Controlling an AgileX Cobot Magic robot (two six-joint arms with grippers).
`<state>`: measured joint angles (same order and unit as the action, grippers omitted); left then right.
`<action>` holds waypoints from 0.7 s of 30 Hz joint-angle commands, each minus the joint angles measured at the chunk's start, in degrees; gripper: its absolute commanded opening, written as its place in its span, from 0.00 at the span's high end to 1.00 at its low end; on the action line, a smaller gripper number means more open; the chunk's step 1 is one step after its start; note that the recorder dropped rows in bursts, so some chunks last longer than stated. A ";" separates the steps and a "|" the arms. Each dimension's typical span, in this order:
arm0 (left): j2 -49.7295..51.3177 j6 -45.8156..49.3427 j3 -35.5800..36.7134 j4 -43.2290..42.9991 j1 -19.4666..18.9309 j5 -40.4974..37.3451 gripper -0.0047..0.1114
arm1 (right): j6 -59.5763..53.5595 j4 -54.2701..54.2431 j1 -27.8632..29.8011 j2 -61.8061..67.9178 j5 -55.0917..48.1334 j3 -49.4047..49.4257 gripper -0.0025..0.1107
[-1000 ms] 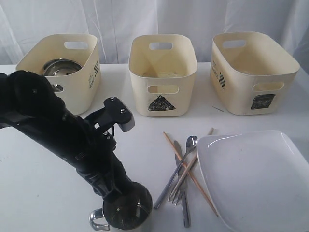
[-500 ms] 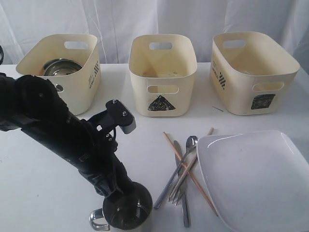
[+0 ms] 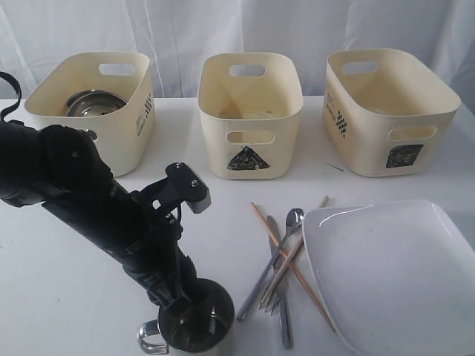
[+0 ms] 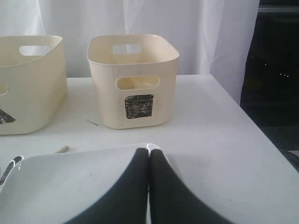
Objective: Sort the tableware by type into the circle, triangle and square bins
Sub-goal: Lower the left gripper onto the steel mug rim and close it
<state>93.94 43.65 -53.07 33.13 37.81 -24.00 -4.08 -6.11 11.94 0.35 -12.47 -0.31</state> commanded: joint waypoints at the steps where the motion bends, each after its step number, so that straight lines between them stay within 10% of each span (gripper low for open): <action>1: -0.20 -0.02 0.32 0.84 0.25 -0.08 0.44 | -0.21 -0.09 0.10 -0.35 0.09 0.31 0.98; 21: 1.16 -0.15 0.32 1.27 0.25 -0.80 0.44 | -0.21 -0.09 0.10 -0.35 0.09 0.31 0.98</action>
<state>94.83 43.65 -53.07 33.39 37.81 -23.24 -4.08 -6.11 11.94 0.35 -12.47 -0.31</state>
